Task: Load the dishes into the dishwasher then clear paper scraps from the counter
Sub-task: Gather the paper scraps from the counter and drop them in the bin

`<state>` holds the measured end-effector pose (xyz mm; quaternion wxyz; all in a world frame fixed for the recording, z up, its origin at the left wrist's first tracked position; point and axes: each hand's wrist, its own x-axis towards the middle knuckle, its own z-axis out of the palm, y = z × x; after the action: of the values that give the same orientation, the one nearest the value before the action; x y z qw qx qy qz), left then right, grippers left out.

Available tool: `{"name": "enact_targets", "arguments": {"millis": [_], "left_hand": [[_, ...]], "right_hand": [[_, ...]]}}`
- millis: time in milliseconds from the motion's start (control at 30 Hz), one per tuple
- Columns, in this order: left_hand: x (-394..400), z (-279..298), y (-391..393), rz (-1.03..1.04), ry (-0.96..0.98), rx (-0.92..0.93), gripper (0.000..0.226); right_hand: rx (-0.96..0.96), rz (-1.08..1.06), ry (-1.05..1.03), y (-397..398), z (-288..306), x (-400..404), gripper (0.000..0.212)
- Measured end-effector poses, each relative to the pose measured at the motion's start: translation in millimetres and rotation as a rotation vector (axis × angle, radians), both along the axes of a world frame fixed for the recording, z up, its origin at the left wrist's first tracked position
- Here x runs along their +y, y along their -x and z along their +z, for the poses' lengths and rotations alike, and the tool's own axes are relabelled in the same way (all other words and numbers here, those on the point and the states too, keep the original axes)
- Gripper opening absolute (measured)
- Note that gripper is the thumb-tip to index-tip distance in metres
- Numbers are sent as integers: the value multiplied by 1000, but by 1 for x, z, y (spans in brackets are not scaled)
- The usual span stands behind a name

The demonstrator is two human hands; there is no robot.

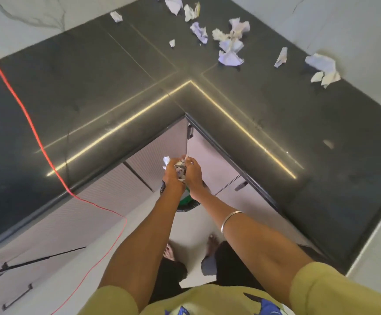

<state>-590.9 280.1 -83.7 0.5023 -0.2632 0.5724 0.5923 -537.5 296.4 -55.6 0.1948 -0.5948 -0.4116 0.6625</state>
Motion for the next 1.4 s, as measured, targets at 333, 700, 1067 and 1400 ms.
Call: {"name": "enact_targets", "arguments": {"millis": [333,700,1067,1400], "left_hand": [[-6,-210,-30,-78,-2,-28,16],[3,-397,-9,-113,82,-137,30],[-10,-381,-7,58,-42,-293,63],[-49,-194,-36,-167,45,-164,52]], "right_hand": [[-82,31,65,-30,-261,7,30],[-2,-34,205,-19,-480,21,24],[4,-73,505,-29,-441,19,37],[-226,34,392,-66,-271,-15,35]]}}
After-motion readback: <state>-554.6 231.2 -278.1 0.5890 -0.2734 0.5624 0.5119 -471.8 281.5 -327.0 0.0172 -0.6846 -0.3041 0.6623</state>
